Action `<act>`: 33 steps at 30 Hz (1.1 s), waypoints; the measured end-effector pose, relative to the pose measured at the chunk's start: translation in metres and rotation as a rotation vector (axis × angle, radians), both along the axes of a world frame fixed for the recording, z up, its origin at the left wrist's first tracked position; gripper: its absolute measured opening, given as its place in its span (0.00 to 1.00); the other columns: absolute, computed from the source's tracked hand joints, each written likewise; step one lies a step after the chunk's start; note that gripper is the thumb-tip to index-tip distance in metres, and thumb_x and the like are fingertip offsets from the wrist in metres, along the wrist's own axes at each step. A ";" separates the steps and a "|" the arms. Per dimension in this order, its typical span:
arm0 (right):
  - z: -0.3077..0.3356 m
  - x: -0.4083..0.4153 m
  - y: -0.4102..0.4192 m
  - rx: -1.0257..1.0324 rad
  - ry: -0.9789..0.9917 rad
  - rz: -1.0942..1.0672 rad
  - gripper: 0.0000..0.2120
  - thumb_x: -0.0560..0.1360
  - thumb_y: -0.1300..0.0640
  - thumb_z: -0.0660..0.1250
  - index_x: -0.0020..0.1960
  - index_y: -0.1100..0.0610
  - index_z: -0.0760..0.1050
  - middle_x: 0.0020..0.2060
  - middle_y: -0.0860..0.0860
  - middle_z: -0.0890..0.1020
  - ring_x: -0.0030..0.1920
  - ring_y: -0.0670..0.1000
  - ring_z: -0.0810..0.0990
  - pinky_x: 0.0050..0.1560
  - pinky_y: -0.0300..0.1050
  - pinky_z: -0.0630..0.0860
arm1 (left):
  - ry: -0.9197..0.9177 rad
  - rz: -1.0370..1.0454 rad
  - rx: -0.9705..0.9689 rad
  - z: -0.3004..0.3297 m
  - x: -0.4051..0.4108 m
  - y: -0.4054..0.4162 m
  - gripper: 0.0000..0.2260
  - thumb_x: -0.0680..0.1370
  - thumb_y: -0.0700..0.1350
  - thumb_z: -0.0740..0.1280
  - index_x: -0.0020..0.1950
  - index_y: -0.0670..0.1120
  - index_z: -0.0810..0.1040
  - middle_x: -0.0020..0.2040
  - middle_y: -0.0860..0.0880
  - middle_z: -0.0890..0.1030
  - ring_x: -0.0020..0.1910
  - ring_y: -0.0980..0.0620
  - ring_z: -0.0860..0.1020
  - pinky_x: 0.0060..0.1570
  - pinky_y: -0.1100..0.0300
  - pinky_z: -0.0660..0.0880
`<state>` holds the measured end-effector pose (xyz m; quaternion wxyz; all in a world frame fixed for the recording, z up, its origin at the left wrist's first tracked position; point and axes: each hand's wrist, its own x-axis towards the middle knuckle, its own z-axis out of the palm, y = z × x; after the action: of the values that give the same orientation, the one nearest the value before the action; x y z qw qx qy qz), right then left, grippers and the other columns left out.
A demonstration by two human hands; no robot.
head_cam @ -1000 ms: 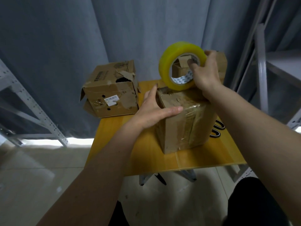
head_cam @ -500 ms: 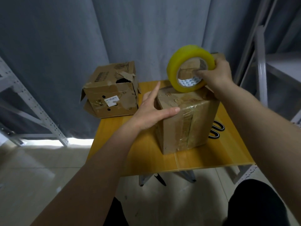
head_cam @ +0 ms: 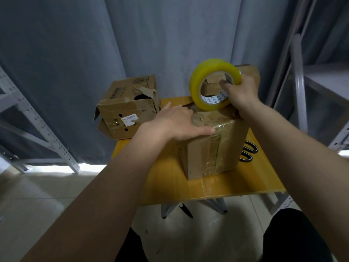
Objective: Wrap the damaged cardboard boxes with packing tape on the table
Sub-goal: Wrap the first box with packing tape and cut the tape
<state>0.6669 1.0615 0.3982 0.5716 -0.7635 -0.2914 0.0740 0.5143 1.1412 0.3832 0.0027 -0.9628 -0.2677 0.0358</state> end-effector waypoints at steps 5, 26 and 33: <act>0.000 0.000 0.000 -0.007 0.020 -0.016 0.14 0.75 0.51 0.68 0.56 0.59 0.78 0.51 0.57 0.82 0.52 0.56 0.80 0.58 0.56 0.76 | -0.016 0.043 -0.006 -0.006 0.017 -0.008 0.49 0.66 0.79 0.56 0.77 0.47 0.62 0.77 0.46 0.62 0.77 0.44 0.57 0.75 0.46 0.55; -0.008 0.006 0.013 0.192 0.100 -0.153 0.09 0.78 0.59 0.64 0.57 0.58 0.73 0.51 0.56 0.79 0.48 0.53 0.78 0.47 0.45 0.74 | 0.021 0.076 -0.043 -0.006 0.016 -0.005 0.50 0.65 0.79 0.56 0.80 0.52 0.53 0.80 0.47 0.53 0.79 0.47 0.50 0.74 0.41 0.44; -0.005 0.016 0.013 0.122 -0.104 -0.206 0.10 0.77 0.63 0.64 0.57 0.57 0.72 0.41 0.45 0.72 0.48 0.49 0.74 0.50 0.44 0.72 | 0.038 0.085 -0.060 -0.003 0.016 -0.005 0.50 0.65 0.79 0.56 0.80 0.52 0.54 0.80 0.48 0.52 0.79 0.48 0.49 0.74 0.42 0.42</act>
<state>0.6830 1.0740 0.3936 0.6055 -0.7561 -0.2445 -0.0428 0.5301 1.1361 0.3798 -0.0227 -0.9494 -0.3070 0.0620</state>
